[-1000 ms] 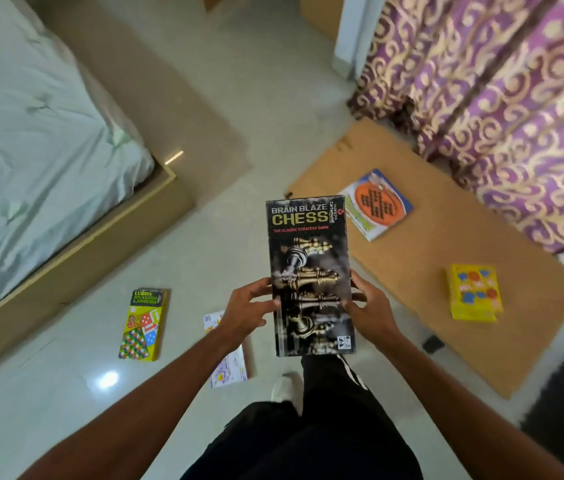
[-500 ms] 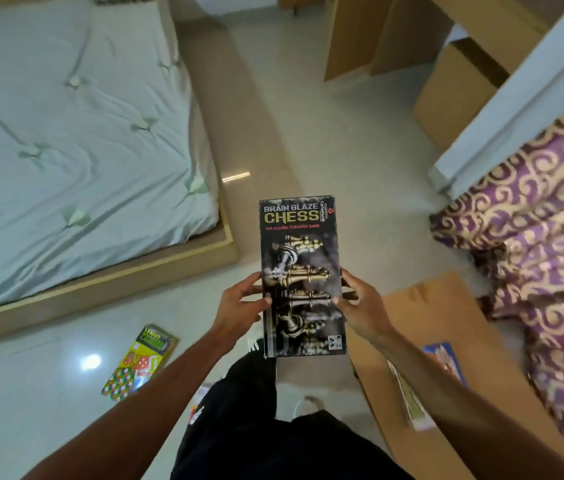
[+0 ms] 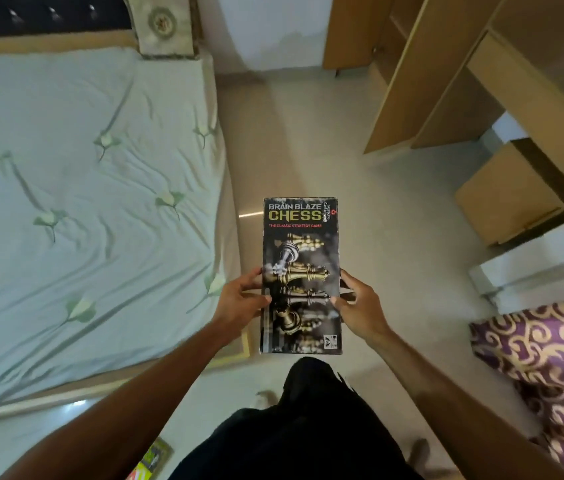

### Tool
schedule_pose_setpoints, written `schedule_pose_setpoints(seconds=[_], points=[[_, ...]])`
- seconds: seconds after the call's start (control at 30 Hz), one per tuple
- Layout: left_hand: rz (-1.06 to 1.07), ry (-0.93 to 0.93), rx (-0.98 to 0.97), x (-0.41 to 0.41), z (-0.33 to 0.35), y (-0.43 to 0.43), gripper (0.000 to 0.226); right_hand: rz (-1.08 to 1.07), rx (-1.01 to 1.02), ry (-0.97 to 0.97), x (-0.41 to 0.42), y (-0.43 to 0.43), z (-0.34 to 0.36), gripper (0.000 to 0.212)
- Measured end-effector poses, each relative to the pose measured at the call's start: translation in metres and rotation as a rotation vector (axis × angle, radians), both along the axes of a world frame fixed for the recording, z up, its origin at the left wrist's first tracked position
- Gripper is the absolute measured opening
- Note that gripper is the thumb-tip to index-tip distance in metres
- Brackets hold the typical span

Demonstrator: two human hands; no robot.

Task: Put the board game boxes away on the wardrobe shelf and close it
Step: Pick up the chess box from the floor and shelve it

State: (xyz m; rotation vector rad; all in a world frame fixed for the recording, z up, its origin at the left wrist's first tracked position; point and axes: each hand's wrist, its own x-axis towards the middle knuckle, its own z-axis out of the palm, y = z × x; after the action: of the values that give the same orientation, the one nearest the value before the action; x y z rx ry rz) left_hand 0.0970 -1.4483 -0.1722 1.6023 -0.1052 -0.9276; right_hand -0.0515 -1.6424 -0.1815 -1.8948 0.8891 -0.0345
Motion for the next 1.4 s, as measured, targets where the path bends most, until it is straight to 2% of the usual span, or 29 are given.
schedule_pose_setpoints(seconds=[0.27, 0.6, 0.8, 1.07, 1.3, 1.4], points=[[0.007, -0.049, -0.030, 0.172, -0.018, -0.161, 0.055, 0.074, -0.006, -0.015, 0.180, -0.174, -0.018, 0.062], [0.100, -0.043, -0.028, 0.374, 0.003, -0.351, 0.056, 0.143, 0.055, -0.012, 0.401, -0.378, -0.002, 0.060], [0.084, -0.074, -0.048, 0.514, 0.000, -0.457, 0.059, 0.107, -0.076, -0.065, 0.541, -0.472, -0.005, 0.054], [-0.091, -0.130, -0.043, 0.733, 0.015, -0.619, 0.055, -0.035, -0.116, -0.058, 0.727, -0.610, 0.002, 0.048], [-0.222, -0.154, -0.019, 0.862, 0.022, -0.759, 0.054, -0.181, -0.167, -0.101, 0.832, -0.720, 0.014, 0.061], [-0.283, -0.174, -0.016, 0.918, 0.017, -0.831, 0.055, -0.214, -0.203, -0.146, 0.879, -0.782, 0.008, 0.059]])
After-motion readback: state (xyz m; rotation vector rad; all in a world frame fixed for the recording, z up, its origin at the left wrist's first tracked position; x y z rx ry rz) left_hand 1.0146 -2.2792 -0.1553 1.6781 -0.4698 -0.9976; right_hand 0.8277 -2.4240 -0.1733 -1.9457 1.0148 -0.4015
